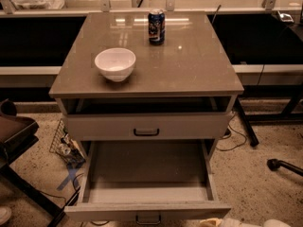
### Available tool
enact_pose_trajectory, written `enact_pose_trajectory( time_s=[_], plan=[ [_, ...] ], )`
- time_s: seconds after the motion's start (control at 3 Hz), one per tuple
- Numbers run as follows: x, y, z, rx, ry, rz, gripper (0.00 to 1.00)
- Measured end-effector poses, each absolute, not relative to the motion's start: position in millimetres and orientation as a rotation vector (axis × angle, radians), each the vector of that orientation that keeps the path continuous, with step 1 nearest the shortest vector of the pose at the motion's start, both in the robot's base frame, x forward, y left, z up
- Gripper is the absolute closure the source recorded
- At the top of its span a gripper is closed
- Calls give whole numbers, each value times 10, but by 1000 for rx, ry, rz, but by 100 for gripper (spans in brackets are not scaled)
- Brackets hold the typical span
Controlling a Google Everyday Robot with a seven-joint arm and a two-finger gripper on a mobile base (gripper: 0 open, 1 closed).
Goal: Close middle drawer
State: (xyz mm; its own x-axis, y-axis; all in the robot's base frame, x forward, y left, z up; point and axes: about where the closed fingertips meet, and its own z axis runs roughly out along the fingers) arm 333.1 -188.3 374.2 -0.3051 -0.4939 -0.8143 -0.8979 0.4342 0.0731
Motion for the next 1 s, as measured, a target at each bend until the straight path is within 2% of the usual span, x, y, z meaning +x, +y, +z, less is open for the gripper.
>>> enact_pose_trajectory(
  time_s=[1.0],
  plan=[
    [4115,-1493,3986,-1262,1863,659,100]
  ],
)
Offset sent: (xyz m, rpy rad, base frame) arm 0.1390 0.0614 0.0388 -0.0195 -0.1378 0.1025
